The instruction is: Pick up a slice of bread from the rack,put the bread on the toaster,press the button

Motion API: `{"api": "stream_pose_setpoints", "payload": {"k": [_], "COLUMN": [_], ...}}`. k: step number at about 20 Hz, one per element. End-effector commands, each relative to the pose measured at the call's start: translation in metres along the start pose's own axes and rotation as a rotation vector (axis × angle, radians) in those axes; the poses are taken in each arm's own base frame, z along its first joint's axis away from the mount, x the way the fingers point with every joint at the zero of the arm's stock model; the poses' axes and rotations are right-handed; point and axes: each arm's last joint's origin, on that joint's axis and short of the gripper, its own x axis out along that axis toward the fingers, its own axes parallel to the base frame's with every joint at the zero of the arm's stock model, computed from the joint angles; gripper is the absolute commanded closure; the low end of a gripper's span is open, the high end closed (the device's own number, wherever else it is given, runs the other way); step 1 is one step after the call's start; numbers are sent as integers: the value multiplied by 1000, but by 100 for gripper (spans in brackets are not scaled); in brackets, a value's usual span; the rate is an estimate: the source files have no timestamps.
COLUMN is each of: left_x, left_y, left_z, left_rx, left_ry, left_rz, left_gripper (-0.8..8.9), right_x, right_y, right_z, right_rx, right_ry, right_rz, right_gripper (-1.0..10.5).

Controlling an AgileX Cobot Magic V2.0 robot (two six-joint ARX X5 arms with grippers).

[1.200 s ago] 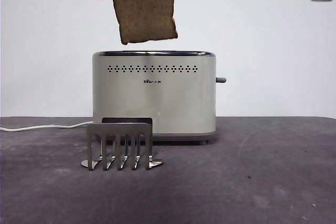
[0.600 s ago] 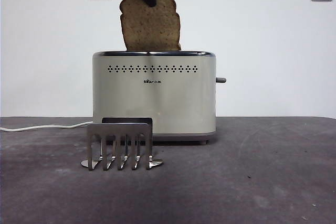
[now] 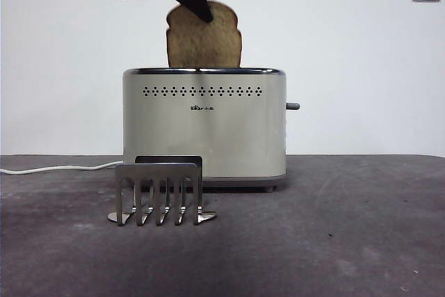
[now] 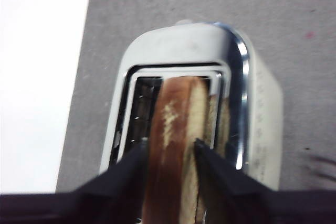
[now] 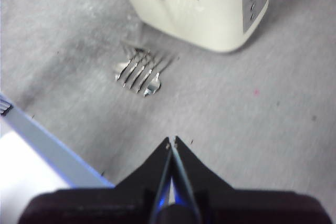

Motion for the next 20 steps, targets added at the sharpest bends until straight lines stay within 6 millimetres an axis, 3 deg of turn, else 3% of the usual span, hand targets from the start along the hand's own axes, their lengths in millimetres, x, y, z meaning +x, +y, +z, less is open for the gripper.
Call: {"api": "stream_pose_setpoints", "payload": {"k": [1,6,11,17,20], "left_x": [9,9,-3,-59,-87], "left_y": [0,1,3,2,-2], "left_z": [-4,-3,-1,8,8], "left_rx": [-33,-99,-284,-539,-620], "left_ry": [10,8,-6,-66,-79], "left_rz": [-5,0,21,55,60], "left_gripper": [466,466,465,467,467], "right_x": [6,30,71,144,168], "right_y": [-4,-23,-50,-92,-110], "right_z": [8,38,66,75,73], "right_rx": [-35,-26,19,116,165], "right_ry": [-42,-188,-313,-323,-334], "right_rz": [-6,-24,-24,4,63], "right_gripper": [958,958,958,958,959]}}
